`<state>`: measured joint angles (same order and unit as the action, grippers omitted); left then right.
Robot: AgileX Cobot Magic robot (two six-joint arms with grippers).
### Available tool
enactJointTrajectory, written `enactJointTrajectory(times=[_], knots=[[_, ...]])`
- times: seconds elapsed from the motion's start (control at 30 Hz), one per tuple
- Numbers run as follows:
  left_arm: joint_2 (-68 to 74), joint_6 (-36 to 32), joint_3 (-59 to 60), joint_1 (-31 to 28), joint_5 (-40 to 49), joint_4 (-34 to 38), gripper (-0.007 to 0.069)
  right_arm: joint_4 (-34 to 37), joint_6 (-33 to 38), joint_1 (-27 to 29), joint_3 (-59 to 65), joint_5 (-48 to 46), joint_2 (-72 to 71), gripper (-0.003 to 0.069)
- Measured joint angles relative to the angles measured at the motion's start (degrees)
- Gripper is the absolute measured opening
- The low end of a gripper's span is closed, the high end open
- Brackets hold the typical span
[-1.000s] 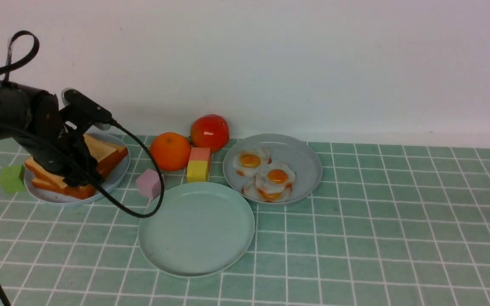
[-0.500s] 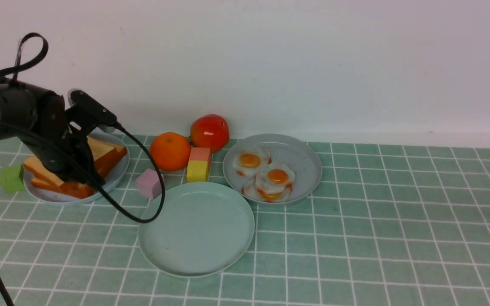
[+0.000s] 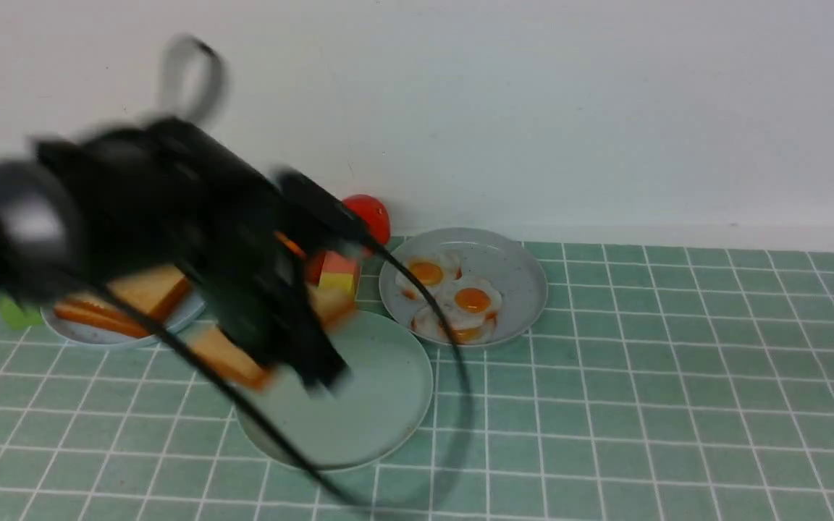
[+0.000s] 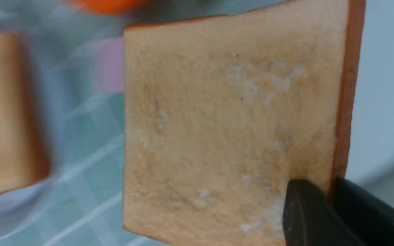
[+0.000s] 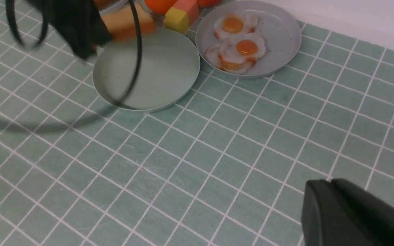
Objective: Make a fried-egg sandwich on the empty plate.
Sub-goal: Use the left arm to put a slice of bread into the empty plate in the middle, then use the right arm to grab a fried egg
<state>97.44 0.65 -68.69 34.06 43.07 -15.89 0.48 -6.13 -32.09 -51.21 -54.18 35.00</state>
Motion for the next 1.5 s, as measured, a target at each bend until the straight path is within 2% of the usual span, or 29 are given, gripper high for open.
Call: enactJointTrajectory(times=[0.17,0.37,0.47,0.6,0.7,0.73,0.83,0.9,0.93,1.0,1.03,1.07,1.1,1.17,1.33,1.4,1.43,1.5], knots=[[3.08,1.43,1.82,5.56,-4.73,-3.64,0.0061,0.0,0.0,0.0,0.0,-1.65,0.0,0.0043],[6.81,2.07,1.83,5.82,-6.49,-9.26,0.007,0.75,0.0,0.0,0.0,-4.24,0.0,0.0058],[7.28,2.12,1.83,5.82,-7.0,-9.52,0.0121,1.03,-0.17,0.0,0.0,-4.97,0.0,0.0081],[7.21,2.55,1.83,5.82,-7.53,-9.58,0.0321,0.93,-2.33,0.0,0.0,-3.66,0.0,0.0188],[5.96,4.1,1.46,6.34,-6.06,-9.52,0.0442,0.63,-2.79,0.0,0.0,0.35,0.77,0.0269],[3.68,6.22,1.01,7.22,-4.48,-9.34,0.0505,0.58,-2.79,0.0,0.0,3.27,2.23,0.0316],[-2.47,11.46,0.25,9.36,-1.72,-9.28,0.0545,0.81,-2.79,0.0,-0.05,8.8,6.54,0.0356],[-9.6,16.36,0.04,11.03,0.65,-8.97,0.0505,1.22,-2.79,0.0,-0.13,12.12,12.21,0.0358],[-13.15,18.41,0.04,11.62,2.02,-8.75,0.0459,1.3,-2.79,0.0,-0.42,12.94,14.7,0.0356],[-20.4,21.97,0.2,11.92,4.75,-7.74,0.0321,1.3,-2.79,0.25,-1.86,13.78,21.71,0.0342],[-21.13,22.26,0.35,11.92,5.14,-7.66,0.0288,1.3,-2.79,0.31,-2.27,13.89,23.24,0.0337],[-27.18,23.94,1.59,11.92,5.71,-7.24,0.0169,1.34,-2.64,1.08,-4.39,13.99,28.82,0.0325],[-31.08,24.91,3.06,11.92,5.71,-7.09,0.0088,1.53,-2.08,1.76,-6.07,13.93,32.88,0.0319],[-38.99,26.23,7.2,11.92,4.39,-6.25,-0.0009,2.27,-0.78,3.62,-10.36,13.69,41.78,0.0313],[-54.56,28.93,18.29,11.92,-0.3,-4.77,-0.0013,8.11,5.17,8.16,-20.7,12.29,56.48,0.0311],[-63.91,32.33,26.46,11.92,-3.97,-5.12,-0.0013,14.78,10.43,10.4,-27.48,10.89,64.28,0.0311],[-64.55,32.6,26.46,11.92,-3.97,-5.25,-0.0013,14.78,10.82,10.53,-27.48,10.75,64.91,0.0311],[-71.7,35.37,33.59,11.92,-8.23,-7.37,-0.0013,22.62,15.13,12.05,-34.83,7.59,73.61,0.0311]])
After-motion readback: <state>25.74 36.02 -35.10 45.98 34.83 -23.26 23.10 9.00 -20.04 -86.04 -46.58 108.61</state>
